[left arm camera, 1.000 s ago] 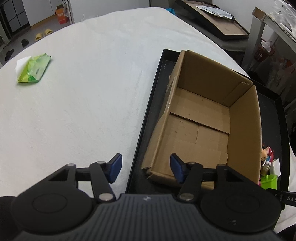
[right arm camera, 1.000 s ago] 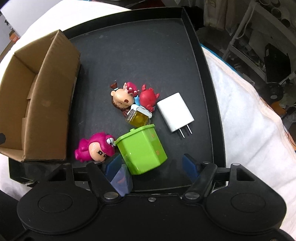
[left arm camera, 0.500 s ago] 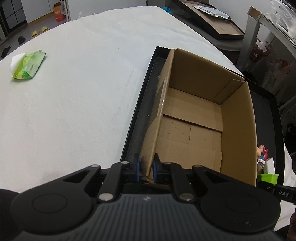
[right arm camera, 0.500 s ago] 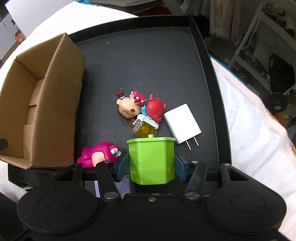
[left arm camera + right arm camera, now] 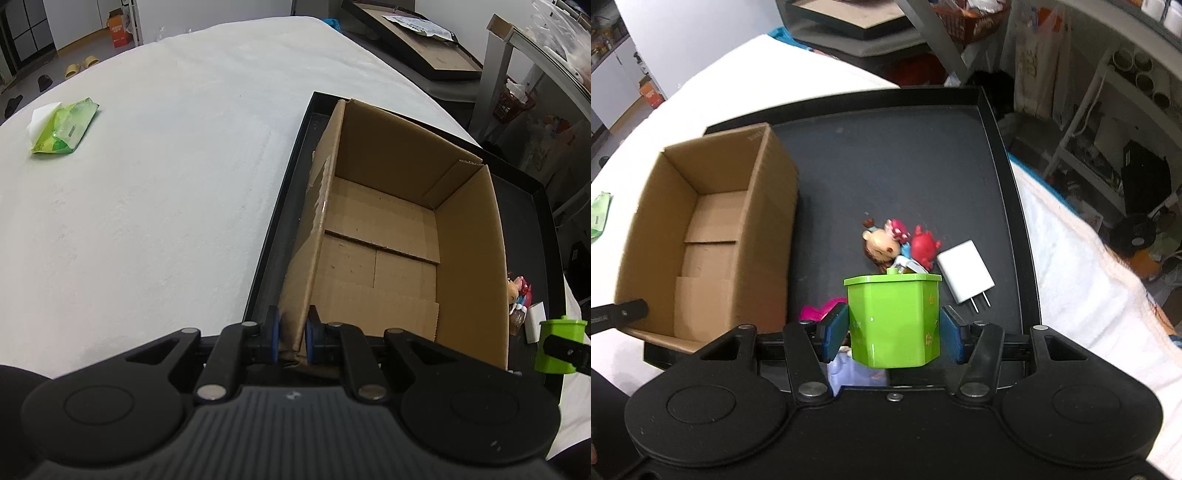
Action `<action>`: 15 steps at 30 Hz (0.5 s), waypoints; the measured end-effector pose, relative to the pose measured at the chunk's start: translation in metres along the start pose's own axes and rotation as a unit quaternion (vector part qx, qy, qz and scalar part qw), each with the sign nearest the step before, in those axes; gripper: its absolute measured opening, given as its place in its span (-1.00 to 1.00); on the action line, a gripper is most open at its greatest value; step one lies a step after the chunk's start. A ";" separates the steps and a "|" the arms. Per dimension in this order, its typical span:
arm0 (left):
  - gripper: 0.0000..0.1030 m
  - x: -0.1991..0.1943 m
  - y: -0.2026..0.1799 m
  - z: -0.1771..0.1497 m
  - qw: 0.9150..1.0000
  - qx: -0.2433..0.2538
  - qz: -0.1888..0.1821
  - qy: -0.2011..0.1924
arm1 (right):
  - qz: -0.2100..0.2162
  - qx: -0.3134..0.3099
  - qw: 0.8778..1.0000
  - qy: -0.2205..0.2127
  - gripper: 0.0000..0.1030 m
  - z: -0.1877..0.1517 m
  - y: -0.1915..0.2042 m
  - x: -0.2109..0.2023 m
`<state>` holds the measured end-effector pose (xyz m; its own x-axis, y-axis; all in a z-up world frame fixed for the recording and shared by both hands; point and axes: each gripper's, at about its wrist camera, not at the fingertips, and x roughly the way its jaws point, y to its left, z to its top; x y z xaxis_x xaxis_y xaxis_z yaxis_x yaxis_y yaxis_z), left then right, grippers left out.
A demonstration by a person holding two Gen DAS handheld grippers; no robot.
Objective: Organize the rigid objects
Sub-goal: 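Lift the green container with the right gripper and drop it into the box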
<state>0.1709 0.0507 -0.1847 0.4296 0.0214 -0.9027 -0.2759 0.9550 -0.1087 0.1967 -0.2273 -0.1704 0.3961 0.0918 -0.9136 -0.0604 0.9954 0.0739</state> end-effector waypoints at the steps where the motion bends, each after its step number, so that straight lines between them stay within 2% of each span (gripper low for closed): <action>1: -0.75 0.000 0.000 0.000 1.000 -0.001 0.000 0.001 | 0.001 -0.002 1.000 -0.004 0.01 0.001 0.002 -0.004; 15: -0.75 0.004 0.011 0.003 1.000 -0.013 -0.019 0.017 | 0.020 -0.038 0.998 -0.039 0.01 0.022 0.046 -0.032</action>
<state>0.1724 0.0618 -0.1883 0.4115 -0.0248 -0.9111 -0.2833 0.9466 -0.1537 0.2020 -0.1837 -0.1292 0.4619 0.1365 -0.8764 -0.1457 0.9863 0.0769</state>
